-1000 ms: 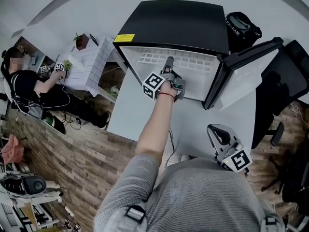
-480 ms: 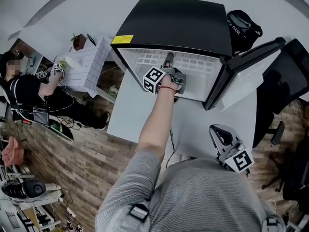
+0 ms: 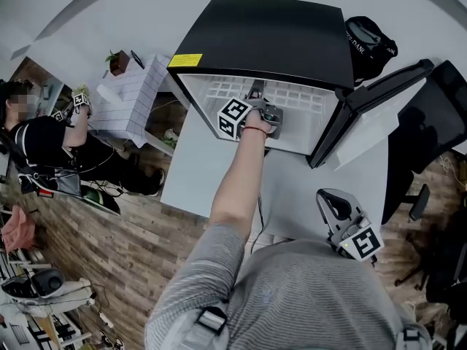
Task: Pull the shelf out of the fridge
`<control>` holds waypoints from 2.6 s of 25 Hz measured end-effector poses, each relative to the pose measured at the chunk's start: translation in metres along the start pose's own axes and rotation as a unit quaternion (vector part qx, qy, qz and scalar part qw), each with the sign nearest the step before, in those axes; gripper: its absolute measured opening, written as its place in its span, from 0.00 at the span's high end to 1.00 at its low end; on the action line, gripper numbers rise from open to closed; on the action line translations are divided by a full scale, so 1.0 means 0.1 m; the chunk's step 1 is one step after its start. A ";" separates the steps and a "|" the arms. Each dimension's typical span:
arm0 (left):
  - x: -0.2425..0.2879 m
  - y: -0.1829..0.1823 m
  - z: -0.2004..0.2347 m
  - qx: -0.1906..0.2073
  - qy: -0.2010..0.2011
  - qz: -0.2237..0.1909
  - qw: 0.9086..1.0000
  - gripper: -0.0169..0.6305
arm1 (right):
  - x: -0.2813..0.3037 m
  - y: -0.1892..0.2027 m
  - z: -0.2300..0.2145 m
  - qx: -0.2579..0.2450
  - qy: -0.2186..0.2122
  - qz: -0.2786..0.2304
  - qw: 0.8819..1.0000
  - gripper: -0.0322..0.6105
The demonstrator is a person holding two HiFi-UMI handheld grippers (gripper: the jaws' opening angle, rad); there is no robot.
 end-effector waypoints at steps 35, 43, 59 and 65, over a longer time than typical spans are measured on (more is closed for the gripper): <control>0.04 0.02 0.01 -0.054 0.022 -0.008 0.998 0.92 | 0.51 -0.04 -0.39 -0.007 0.012 -0.030 0.999 0.93; 0.03 0.04 -0.01 -0.052 0.024 -0.004 0.998 0.92 | 0.93 -0.02 -0.48 -0.023 0.019 -0.028 0.999 0.93; 0.01 0.04 -0.03 -0.057 0.023 -0.017 0.998 0.92 | 1.10 -0.08 -0.41 -0.028 0.017 -0.033 0.999 0.93; -0.04 0.06 -0.03 -0.058 0.026 -0.014 0.998 0.92 | 1.08 -0.08 -0.47 -0.014 0.024 -0.039 0.999 0.93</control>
Point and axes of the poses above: the fingertips, and each gripper's own axes: x forward along the fingers, z to its left, y out of its underside, the point moved 7 cm from there along -x, backward along the fingers, and after that the axes turned 11 degrees about -x, right-handed, at the moved point
